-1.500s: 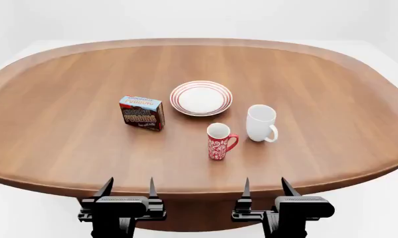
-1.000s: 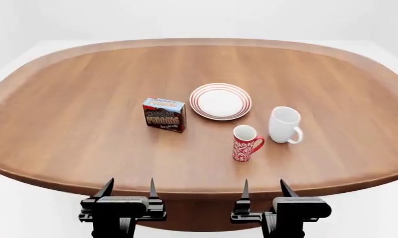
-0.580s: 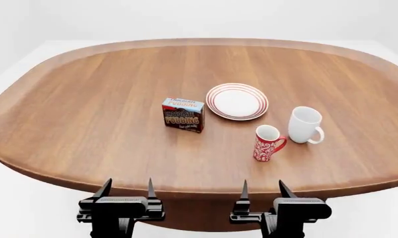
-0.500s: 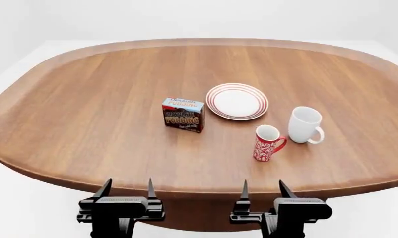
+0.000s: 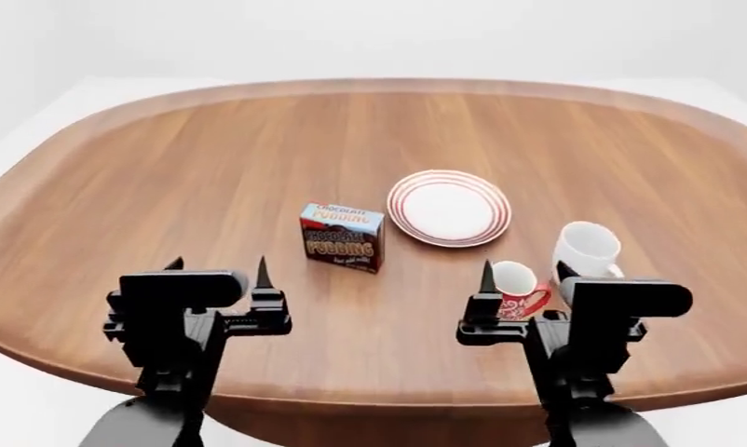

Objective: Put the chocolate pudding to the right of the plate.

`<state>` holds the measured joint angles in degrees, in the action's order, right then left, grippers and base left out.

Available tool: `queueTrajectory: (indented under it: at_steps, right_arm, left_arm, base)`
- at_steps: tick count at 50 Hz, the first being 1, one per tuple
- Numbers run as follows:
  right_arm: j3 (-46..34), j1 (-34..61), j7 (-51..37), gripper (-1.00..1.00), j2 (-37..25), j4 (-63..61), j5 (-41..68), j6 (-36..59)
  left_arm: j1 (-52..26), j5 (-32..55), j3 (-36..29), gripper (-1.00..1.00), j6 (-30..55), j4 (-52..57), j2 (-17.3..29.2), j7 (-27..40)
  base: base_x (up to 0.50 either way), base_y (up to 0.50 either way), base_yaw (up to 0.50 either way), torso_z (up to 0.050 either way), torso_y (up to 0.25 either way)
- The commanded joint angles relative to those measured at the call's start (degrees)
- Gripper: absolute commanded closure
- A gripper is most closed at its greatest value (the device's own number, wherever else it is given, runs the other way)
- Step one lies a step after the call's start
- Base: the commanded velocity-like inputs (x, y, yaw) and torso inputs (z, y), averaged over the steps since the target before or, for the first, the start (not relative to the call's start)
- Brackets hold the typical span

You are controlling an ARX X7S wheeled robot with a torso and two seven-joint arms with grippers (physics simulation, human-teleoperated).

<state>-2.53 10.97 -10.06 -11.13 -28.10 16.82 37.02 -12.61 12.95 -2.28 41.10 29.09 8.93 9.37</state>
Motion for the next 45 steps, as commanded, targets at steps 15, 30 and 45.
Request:
queueTrajectory:
  at_steps: [15,30,45]
  right_arm:
    - [0.6,0.6,1.1,-1.00,-2.1,-4.8,3.8,4.5]
    - [0.0,0.2,0.8,-1.00,-2.3,-4.0,3.7,3.5]
    - [-0.2,-0.2,0.6,-1.00,-2.5,-3.4,4.0,2.7]
  left_arm:
    - [-1.9,0.2,-0.9,-1.00,2.9,1.3,1.6,1.2]
    - [-1.5,0.6,-0.8,-1.00,1.5,-0.1,1.9,1.5]
    - [-1.3,0.8,-1.3,-1.00,0.9,-0.4,2.3,2.0]
  base:
    - [0.50,0.00,0.00,0.000,0.000]
    - [0.50,0.00,0.00,0.000,0.001]
    - [0.50,0.00,0.00,0.000,0.001]
